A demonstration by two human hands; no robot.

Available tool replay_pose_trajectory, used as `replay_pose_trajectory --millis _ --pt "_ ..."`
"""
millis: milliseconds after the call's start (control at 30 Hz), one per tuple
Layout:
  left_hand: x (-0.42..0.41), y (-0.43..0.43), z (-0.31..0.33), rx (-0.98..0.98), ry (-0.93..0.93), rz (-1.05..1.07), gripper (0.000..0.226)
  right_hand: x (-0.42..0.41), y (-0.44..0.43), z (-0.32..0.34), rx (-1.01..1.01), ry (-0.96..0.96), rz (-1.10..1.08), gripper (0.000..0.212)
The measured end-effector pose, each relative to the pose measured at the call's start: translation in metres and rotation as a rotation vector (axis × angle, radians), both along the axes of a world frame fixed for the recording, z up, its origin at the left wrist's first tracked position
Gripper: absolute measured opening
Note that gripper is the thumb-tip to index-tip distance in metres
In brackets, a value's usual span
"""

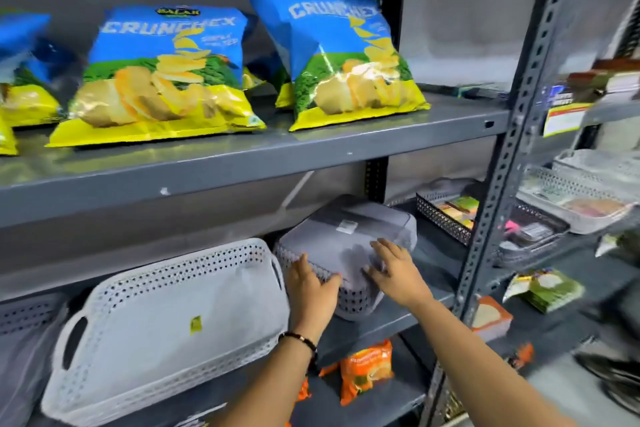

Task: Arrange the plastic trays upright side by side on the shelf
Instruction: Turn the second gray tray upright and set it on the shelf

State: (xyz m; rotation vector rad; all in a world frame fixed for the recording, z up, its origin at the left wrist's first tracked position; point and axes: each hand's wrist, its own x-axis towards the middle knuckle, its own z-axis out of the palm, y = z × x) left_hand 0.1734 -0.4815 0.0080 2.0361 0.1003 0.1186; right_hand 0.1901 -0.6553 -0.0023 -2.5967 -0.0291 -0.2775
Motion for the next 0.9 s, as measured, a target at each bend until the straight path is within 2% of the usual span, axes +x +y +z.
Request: replay_pose_trajectory --millis 100,200,233,333,400,567,700,767,833,900 --pt "0.013 -0.032 -0.013 0.013 0.062 0.057 0.086 0.015 -0.031 -0.007 0.003 0.053 0.018 0.065" --pt "0.026 -0.064 -0.016 0.029 0.065 0.164 0.091 0.038 -0.065 -0.01 -0.016 0.1 0.062 0.113" --pt "0.028 -0.072 -0.018 0.033 0.071 0.204 0.092 0.046 -0.076 -0.012 -0.023 0.132 0.084 0.119" --pt "0.026 -0.082 -0.02 0.012 0.068 0.33 0.097 0.064 -0.092 -0.012 0.007 0.23 0.136 0.087" --pt "0.025 -0.082 -0.02 -0.04 0.105 0.372 0.102 0.083 -0.099 -0.012 0.053 0.227 0.105 0.079" --pt "0.025 -0.081 -0.024 -0.223 0.153 0.366 0.11 0.119 -0.105 -0.015 0.258 0.23 -0.069 0.085" --pt "0.038 -0.075 -0.039 -0.309 0.14 0.365 0.119 0.138 -0.116 -0.029 0.66 0.268 -0.149 0.104" --pt "0.052 -0.065 -0.064 -0.342 0.156 0.378 0.12 0.142 -0.117 -0.031 0.745 0.271 -0.148 0.101" --pt "0.048 -0.064 -0.046 -0.407 0.154 0.36 0.099 0.143 -0.115 -0.028 0.747 0.219 -0.158 0.094" --pt "0.038 -0.063 -0.019 -0.471 0.109 0.327 0.062 0.138 -0.111 -0.02 0.728 0.108 -0.187 0.084"
